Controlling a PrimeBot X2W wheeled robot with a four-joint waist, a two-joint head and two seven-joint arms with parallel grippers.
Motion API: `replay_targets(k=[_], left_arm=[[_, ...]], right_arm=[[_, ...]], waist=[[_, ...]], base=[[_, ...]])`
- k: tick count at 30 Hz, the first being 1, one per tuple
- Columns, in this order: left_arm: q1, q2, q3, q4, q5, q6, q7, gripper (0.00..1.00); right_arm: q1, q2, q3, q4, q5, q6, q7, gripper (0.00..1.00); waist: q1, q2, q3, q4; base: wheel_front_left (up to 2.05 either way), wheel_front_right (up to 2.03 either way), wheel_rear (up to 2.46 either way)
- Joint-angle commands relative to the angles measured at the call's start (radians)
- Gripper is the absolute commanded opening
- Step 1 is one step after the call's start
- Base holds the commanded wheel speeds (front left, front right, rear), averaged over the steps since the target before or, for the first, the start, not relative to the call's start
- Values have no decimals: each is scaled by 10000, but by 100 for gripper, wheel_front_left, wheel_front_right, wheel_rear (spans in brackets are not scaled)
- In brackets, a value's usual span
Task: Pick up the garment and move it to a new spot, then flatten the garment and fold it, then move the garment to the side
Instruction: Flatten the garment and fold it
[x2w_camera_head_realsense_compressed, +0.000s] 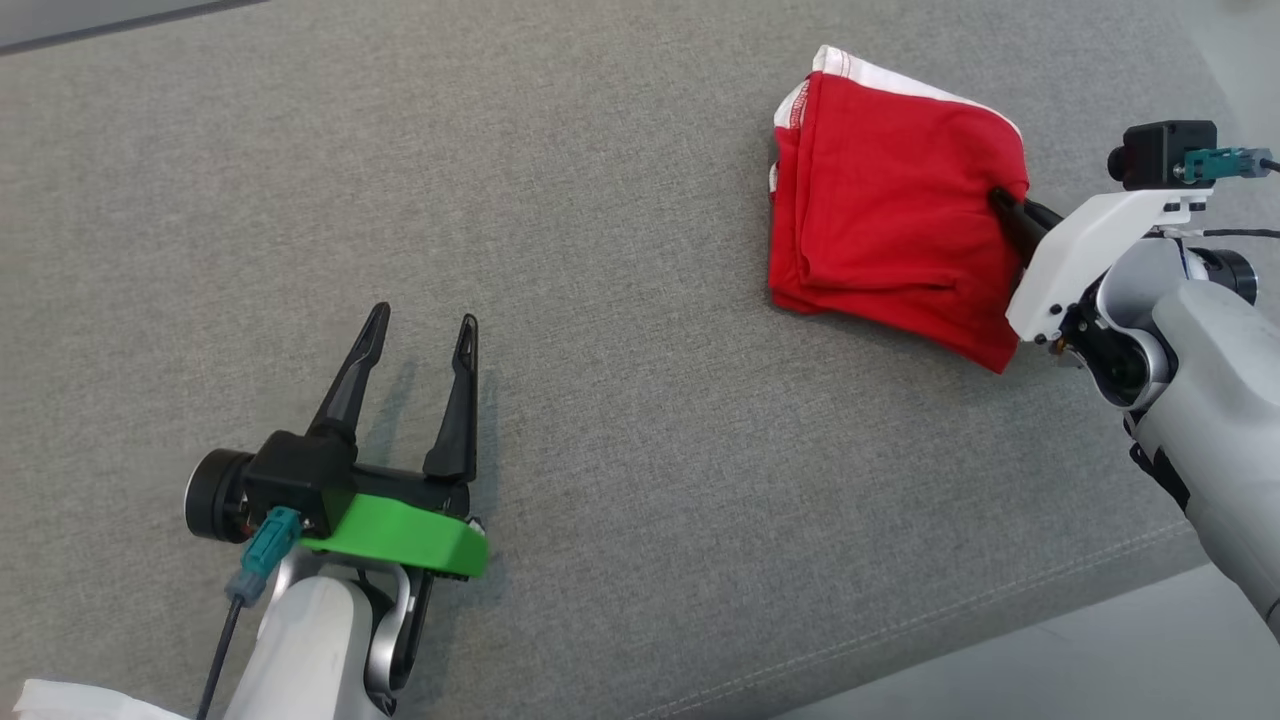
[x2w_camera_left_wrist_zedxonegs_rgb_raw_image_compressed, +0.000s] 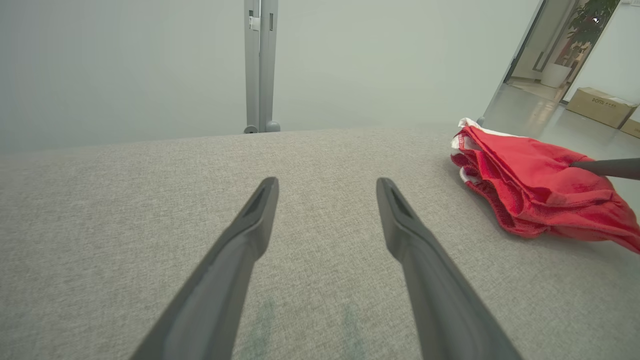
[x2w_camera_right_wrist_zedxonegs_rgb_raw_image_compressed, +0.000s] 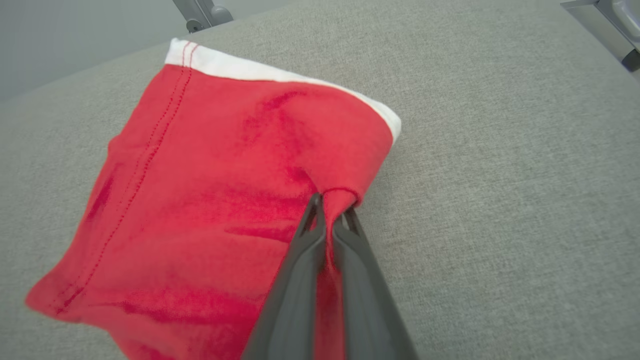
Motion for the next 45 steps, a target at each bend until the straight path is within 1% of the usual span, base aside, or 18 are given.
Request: replay_targets(k=[1,5,9,14,20,26,34,36,37,40,45], left_arm=[[-156,110,9,-16,99,-56,11,100],[-225,167,-31,-78,112,-4,61,100],[-265,229,-36,-229,98,71,111,100],[-386,325,-89,-523,161,114,155,100],[-527,385,-268,-1046,243,122,299,100],[-524,458,-394,-1512,294,178,463,100],[-442,533,-501,-1798,313,228,551,100],[-405,554,-522,-1840,318,268,595,100],[-391,571,-534,-1850,321,280,591,100],[-342,615,-564,-1887,307,290,663,100],[-288,681,-595,-1940,293,310,740,100]], right_arm=[[-149,-29,23,23,75,-3,-80,0],[-380,-151,210,208,64,-5,-286,0],[-920,-451,455,506,-120,-5,-424,0],[-1742,-1049,622,959,-513,-5,-607,0],[-2812,-1891,898,1821,-1347,-5,-877,0],[-3708,-2420,965,2611,-1934,-5,-1169,0],[-4418,-2437,1089,3782,-2746,-7,-1876,0],[-4563,-2447,986,4120,-3009,-7,-2261,58],[-4618,-2468,920,4231,-3117,-7,-2436,100],[-4672,-2485,687,4428,-3440,-8,-2761,100],[-4526,-2362,363,4479,-3753,-8,-2918,100]], waist=[[0,67,426,-394],[0,67,538,-250],[0,67,766,94],[0,67,1161,519],[0,67,1747,1127],[0,67,2247,1555],[0,67,2506,1744],[0,67,2522,1733],[0,67,2527,1721],[0,67,2524,1662],[0,67,2489,1551]], base=[[0,0,0],[0,0,0],[0,0,0],[0,0,0],[0,0,0],[0,0,0],[0,0,0],[0,0,0],[0,0,0],[0,0,0],[0,0,0]])
